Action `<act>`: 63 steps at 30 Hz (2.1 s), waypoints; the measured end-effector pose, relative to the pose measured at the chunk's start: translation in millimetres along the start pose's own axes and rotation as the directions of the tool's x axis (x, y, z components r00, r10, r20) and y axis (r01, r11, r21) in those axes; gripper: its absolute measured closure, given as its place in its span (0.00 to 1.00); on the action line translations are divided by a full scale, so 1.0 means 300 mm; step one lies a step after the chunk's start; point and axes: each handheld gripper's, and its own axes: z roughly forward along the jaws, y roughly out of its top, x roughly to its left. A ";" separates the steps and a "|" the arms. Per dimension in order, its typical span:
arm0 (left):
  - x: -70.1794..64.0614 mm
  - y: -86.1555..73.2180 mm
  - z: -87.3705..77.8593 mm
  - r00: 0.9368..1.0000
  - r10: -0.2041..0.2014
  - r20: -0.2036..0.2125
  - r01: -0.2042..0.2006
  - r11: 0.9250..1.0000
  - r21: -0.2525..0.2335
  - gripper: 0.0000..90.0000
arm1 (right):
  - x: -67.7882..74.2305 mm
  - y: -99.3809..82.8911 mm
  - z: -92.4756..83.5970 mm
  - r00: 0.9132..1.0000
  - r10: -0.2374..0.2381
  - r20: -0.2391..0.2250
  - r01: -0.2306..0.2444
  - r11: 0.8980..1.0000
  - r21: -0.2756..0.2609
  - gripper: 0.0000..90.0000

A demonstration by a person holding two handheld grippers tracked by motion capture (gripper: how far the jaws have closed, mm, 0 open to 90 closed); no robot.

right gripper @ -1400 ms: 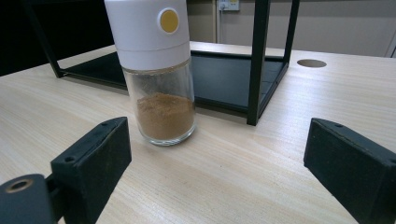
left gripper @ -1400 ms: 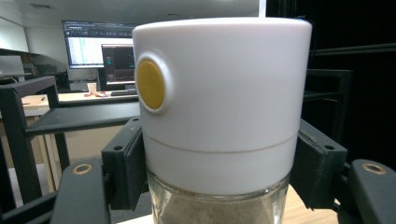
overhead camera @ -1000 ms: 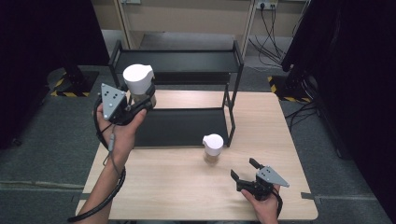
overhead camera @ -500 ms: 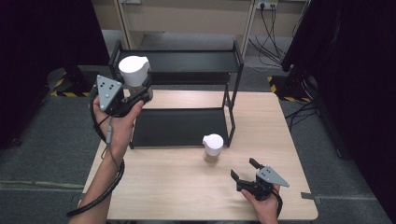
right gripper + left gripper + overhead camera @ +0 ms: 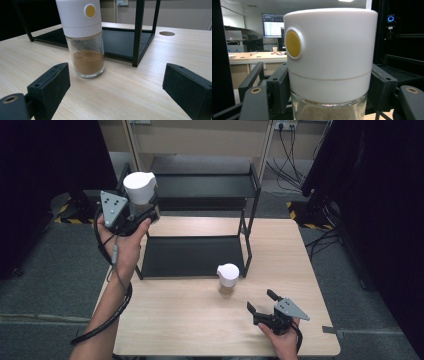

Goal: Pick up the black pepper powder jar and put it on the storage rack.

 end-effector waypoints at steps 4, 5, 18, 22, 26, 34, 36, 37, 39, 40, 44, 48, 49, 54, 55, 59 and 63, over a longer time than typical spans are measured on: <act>0.001 0.014 0.014 1.000 0.000 -0.008 0.000 1.000 -0.002 0.34 | -0.001 0.001 0.001 1.000 0.001 0.000 -0.001 1.000 0.002 0.09; 0.000 0.016 0.017 1.000 -0.001 -0.009 0.001 1.000 -0.003 0.34 | -0.001 0.001 0.001 1.000 0.001 -0.001 -0.001 1.000 0.002 0.09; -0.004 0.046 0.046 1.000 0.010 -0.026 -0.010 1.000 -0.006 0.34 | -0.001 0.001 0.000 1.000 0.001 -0.002 -0.001 1.000 0.002 0.09; -0.005 0.053 0.051 1.000 0.013 -0.029 -0.013 1.000 -0.005 0.34 | -0.001 0.001 0.000 1.000 0.000 -0.003 0.000 1.000 0.002 0.09; -0.007 0.067 0.064 0.999 0.016 -0.036 -0.016 1.000 -0.005 0.34 | -0.002 0.001 0.000 1.000 0.001 -0.002 -0.001 1.000 0.002 0.09; -0.004 0.089 0.083 0.998 0.018 -0.054 -0.018 1.000 -0.001 0.34 | -0.002 0.002 0.001 1.000 0.001 -0.003 -0.001 1.000 0.004 0.09; -0.002 0.096 0.093 0.998 0.017 -0.059 -0.017 1.000 0.000 0.34 | -0.002 0.002 0.001 1.000 0.001 -0.003 -0.001 1.000 0.004 0.09; -0.001 0.099 0.097 0.998 0.019 -0.061 -0.019 1.000 0.003 0.34 | -0.002 0.002 0.001 1.000 0.001 -0.002 -0.001 1.000 0.004 0.09; -0.001 0.100 0.101 0.998 0.020 -0.063 -0.020 1.000 0.004 0.34 | -0.002 0.003 0.001 1.000 0.003 -0.003 -0.003 1.000 0.005 0.09; -0.001 0.102 0.106 0.998 0.019 -0.066 -0.019 1.000 0.006 0.34 | -0.002 0.003 0.001 1.000 0.003 -0.003 -0.003 1.000 0.005 0.09; 0.004 0.104 0.123 0.997 0.018 -0.071 -0.017 1.000 0.012 0.34 | -0.002 0.002 0.001 1.000 0.002 -0.002 -0.002 1.000 0.003 0.09; 0.016 0.112 0.146 0.997 0.011 -0.081 -0.011 1.000 0.011 0.34 | -0.004 0.001 0.001 1.000 0.003 -0.004 -0.003 1.000 0.002 0.09; 0.016 0.112 0.146 0.997 0.011 -0.081 -0.011 1.000 0.011 0.34 | -0.005 0.001 0.001 1.000 0.001 -0.004 -0.001 1.000 0.002 0.09; 0.024 0.119 0.168 0.996 0.018 -0.092 -0.017 1.000 0.012 0.34 | -0.006 0.002 0.001 1.000 0.003 -0.005 -0.003 1.000 0.002 0.09; 0.024 0.119 0.173 0.995 0.021 -0.097 -0.020 1.000 0.013 0.34 | -0.006 0.001 0.001 1.000 0.003 -0.005 -0.003 1.000 0.001 0.09; 0.029 0.121 0.197 0.994 0.027 -0.106 -0.025 0.999 0.022 0.34 | -0.005 0.002 0.001 1.000 0.002 -0.004 -0.002 1.000 0.003 0.09; 0.026 0.117 0.229 0.992 0.037 -0.120 -0.034 0.999 0.025 0.34 | -0.008 0.003 0.001 1.000 0.009 -0.007 -0.009 1.000 0.005 0.09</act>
